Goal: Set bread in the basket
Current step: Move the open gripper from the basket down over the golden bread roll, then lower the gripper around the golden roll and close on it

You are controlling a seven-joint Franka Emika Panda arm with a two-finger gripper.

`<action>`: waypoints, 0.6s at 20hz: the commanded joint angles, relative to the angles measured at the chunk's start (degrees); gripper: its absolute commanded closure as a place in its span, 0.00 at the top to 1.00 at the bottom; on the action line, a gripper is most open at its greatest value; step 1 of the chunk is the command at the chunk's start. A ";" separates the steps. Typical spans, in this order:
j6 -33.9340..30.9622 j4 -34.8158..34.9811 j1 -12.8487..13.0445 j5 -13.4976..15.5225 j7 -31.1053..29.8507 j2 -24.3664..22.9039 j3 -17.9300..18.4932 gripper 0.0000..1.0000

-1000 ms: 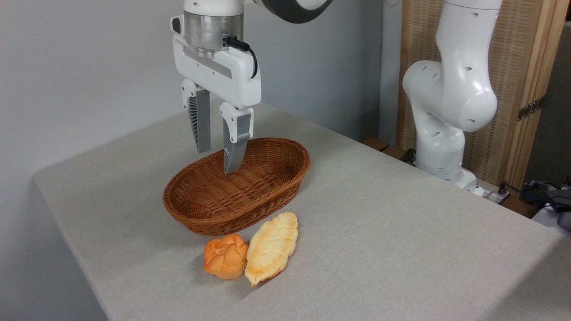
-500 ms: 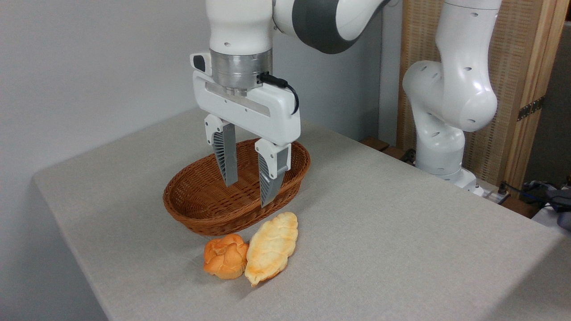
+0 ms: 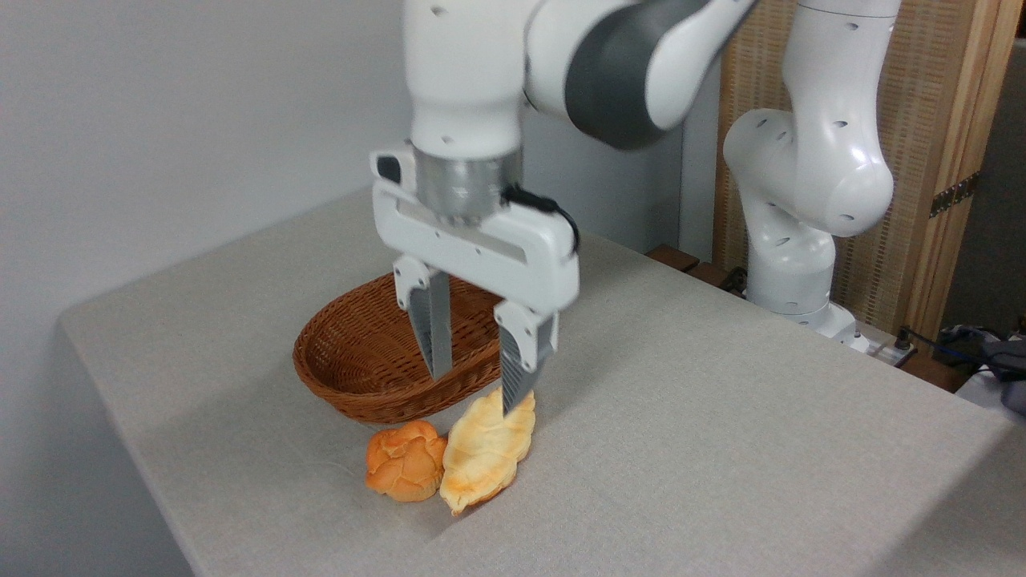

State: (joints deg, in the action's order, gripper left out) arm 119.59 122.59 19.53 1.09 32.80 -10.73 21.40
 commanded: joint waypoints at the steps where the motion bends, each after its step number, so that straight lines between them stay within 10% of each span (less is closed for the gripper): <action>1: 6.17 3.53 0.43 1.19 -0.28 -0.26 1.10 1.00; 12: 11.01 6.35 1.30 1.37 -0.01 2.11 2.59 1.00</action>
State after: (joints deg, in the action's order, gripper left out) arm 129.48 128.02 19.84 1.29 32.79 -8.91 23.40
